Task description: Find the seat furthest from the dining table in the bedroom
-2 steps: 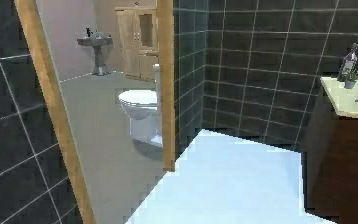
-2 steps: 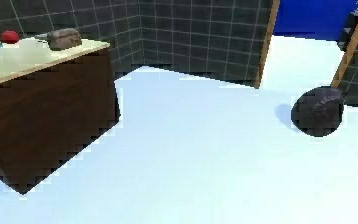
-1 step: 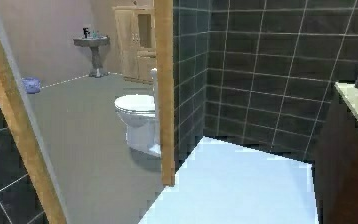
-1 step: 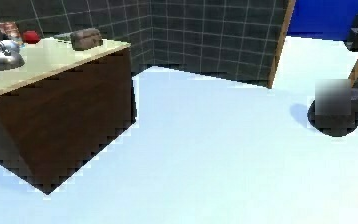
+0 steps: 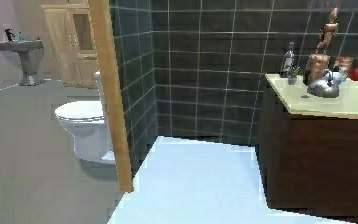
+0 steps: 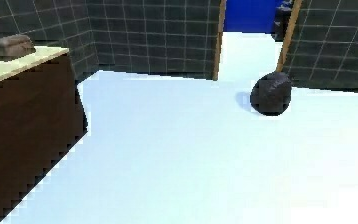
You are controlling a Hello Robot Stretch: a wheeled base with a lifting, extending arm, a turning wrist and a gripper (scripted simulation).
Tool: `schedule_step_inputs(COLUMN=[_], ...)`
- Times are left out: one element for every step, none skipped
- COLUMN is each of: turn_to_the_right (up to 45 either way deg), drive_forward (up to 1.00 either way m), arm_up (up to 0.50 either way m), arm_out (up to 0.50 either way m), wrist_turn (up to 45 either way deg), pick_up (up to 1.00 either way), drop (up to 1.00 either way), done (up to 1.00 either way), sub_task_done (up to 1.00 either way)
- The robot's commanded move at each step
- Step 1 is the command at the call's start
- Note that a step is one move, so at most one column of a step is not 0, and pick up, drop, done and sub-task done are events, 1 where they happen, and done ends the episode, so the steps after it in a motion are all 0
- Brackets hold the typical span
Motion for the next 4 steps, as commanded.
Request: schedule_step_inputs(turn_to_the_right=[0.0, -12.0, 0.0, -21.0], drive_forward=[0.55, 0.00, 0.40, 0.00], arm_up=[0.00, 0.00, 0.00, 0.00], arm_out=[0.00, 0.00, 0.00, 0.00], wrist_turn=[0.0, 0.0, 0.0, 0.0], pick_up=[0.00, 0.00, 0.00, 0.00], drop=[0.00, 0.00, 0.00, 0.00], done=[0.00, 0.00, 0.00, 0.00], sub_task_done=[0.00, 0.00, 0.00, 0.00])
